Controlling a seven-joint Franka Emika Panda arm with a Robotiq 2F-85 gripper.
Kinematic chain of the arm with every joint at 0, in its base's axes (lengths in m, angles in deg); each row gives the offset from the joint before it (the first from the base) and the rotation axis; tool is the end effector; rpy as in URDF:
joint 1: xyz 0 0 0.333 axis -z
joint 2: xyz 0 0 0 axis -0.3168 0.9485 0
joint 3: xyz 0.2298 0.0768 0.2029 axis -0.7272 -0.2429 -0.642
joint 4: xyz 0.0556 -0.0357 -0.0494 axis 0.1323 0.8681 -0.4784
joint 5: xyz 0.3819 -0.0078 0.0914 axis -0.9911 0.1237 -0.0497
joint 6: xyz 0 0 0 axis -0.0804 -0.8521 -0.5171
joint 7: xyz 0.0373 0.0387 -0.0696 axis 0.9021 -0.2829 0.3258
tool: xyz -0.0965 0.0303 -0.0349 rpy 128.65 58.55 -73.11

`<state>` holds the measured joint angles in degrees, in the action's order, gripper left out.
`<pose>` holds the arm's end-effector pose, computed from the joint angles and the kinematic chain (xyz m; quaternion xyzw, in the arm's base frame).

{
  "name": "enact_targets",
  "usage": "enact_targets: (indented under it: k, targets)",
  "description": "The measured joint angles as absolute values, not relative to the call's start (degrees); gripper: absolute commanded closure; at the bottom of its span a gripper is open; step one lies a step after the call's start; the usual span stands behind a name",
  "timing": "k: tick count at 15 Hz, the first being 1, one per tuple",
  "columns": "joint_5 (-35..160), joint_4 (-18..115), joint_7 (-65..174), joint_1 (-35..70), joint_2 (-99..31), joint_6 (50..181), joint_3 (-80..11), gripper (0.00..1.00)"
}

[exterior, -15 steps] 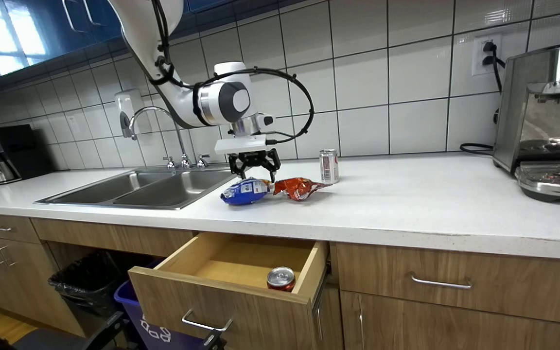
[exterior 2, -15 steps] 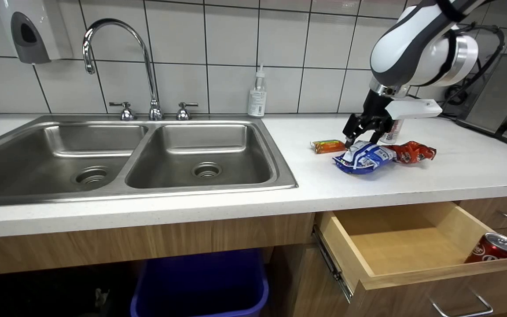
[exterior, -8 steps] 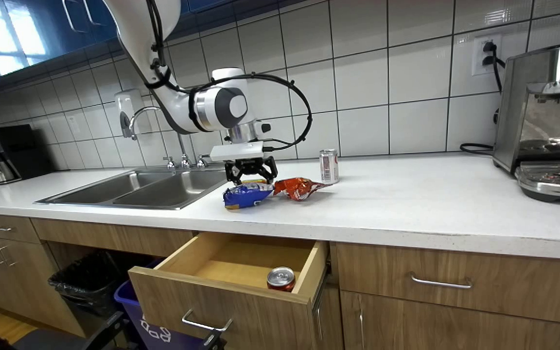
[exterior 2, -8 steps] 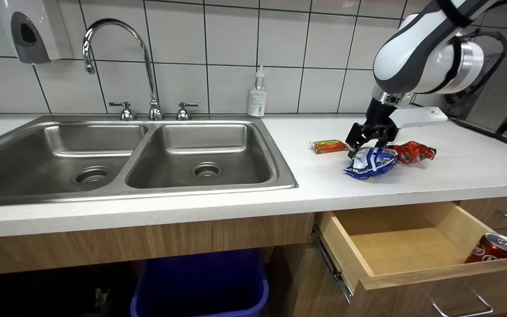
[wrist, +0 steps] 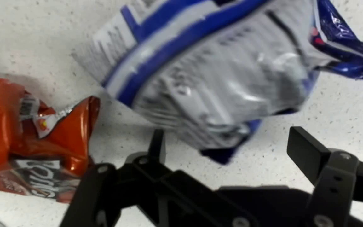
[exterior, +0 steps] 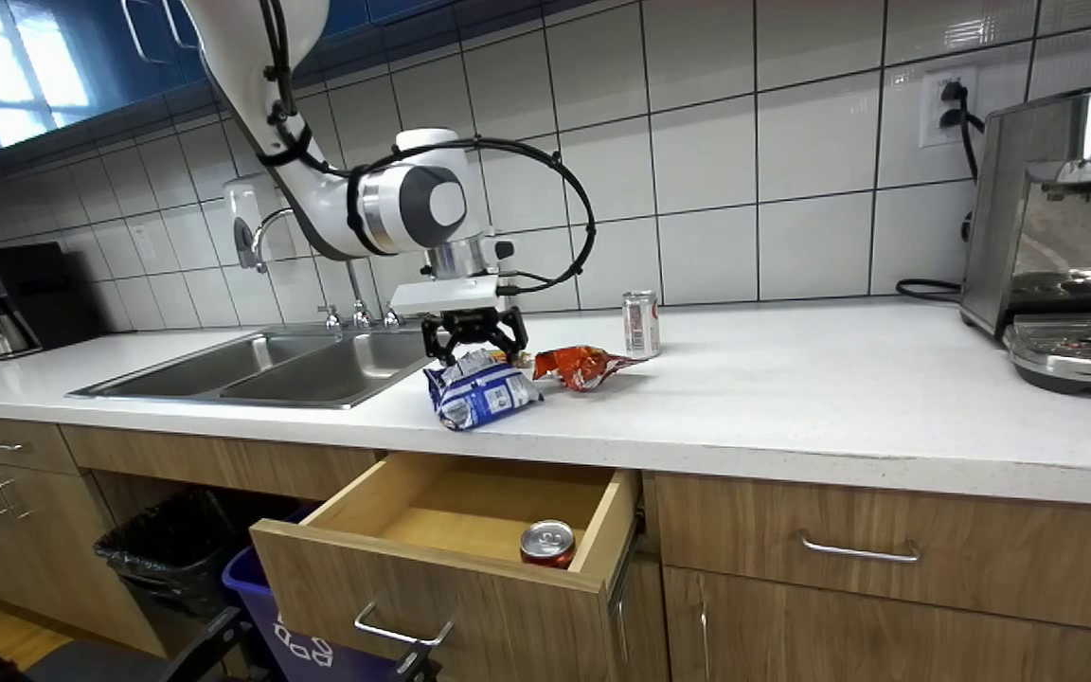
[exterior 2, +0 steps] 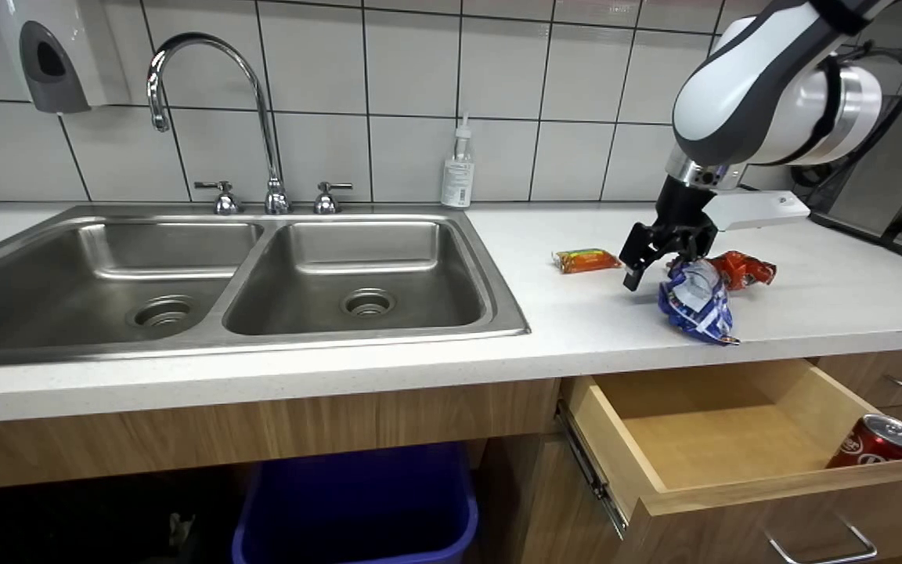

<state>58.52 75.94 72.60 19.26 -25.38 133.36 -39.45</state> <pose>0.5998 -0.0001 0.2282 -0.9913 -0.1109 -0.0708 0.0004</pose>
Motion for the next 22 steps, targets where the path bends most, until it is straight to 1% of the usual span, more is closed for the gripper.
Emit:
enact_targets:
  k: [22]
  targets:
    - [62.5,93.72,64.56,18.63,-37.92,133.69,-38.69,0.0]
